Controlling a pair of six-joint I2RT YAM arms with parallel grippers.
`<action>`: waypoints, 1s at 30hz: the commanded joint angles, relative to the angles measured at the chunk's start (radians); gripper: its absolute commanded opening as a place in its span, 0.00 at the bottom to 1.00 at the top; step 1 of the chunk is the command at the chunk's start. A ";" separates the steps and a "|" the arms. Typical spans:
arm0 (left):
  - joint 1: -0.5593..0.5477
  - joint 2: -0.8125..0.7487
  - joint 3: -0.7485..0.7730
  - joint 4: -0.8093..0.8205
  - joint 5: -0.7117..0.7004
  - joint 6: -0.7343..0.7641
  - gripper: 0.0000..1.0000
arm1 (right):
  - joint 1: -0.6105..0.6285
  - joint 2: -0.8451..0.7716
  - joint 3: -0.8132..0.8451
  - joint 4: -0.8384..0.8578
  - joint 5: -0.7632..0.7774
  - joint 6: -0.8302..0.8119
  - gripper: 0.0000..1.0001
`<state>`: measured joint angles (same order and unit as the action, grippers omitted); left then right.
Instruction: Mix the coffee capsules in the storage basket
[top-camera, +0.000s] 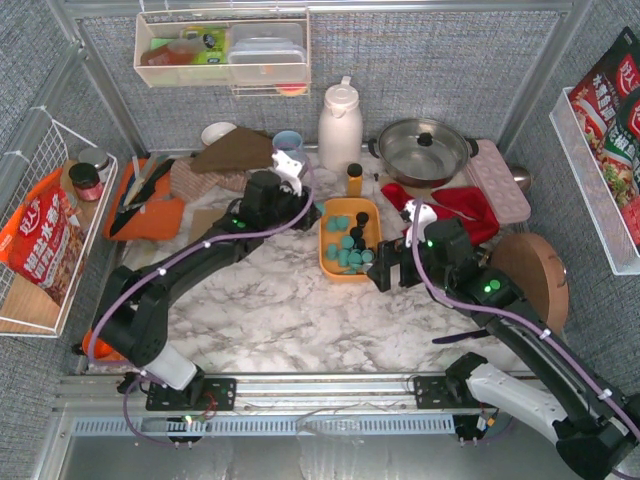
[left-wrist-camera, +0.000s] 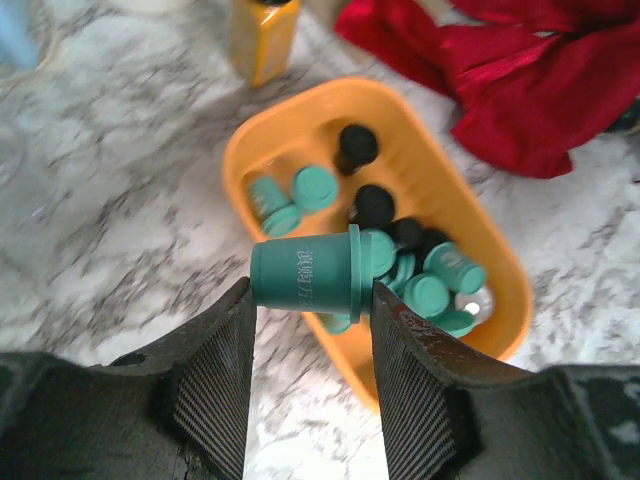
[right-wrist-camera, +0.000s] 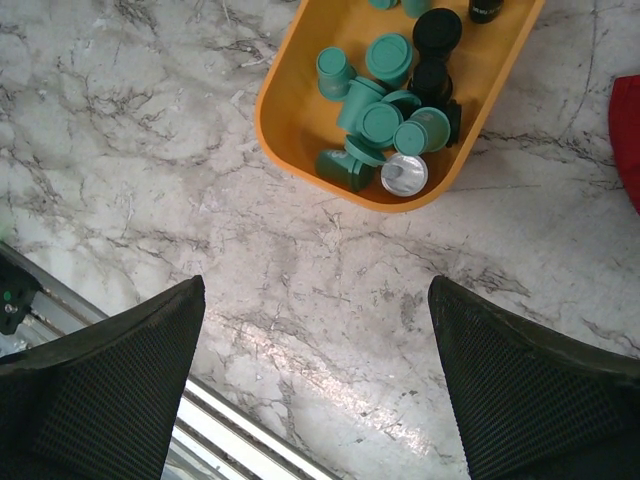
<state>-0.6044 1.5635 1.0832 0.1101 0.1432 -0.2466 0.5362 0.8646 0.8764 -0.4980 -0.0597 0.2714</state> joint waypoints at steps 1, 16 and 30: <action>-0.030 0.056 0.083 0.022 0.111 -0.009 0.48 | 0.001 -0.012 0.012 -0.008 0.033 -0.006 0.99; -0.092 0.282 0.249 0.012 0.110 -0.003 0.58 | -0.001 -0.078 -0.007 -0.063 0.113 -0.027 0.99; -0.103 0.128 0.065 0.112 0.042 0.005 0.99 | -0.006 -0.075 -0.050 -0.017 0.223 -0.023 0.99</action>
<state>-0.7078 1.7611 1.2106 0.1242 0.2188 -0.2474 0.5312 0.7872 0.8440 -0.5602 0.0799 0.2489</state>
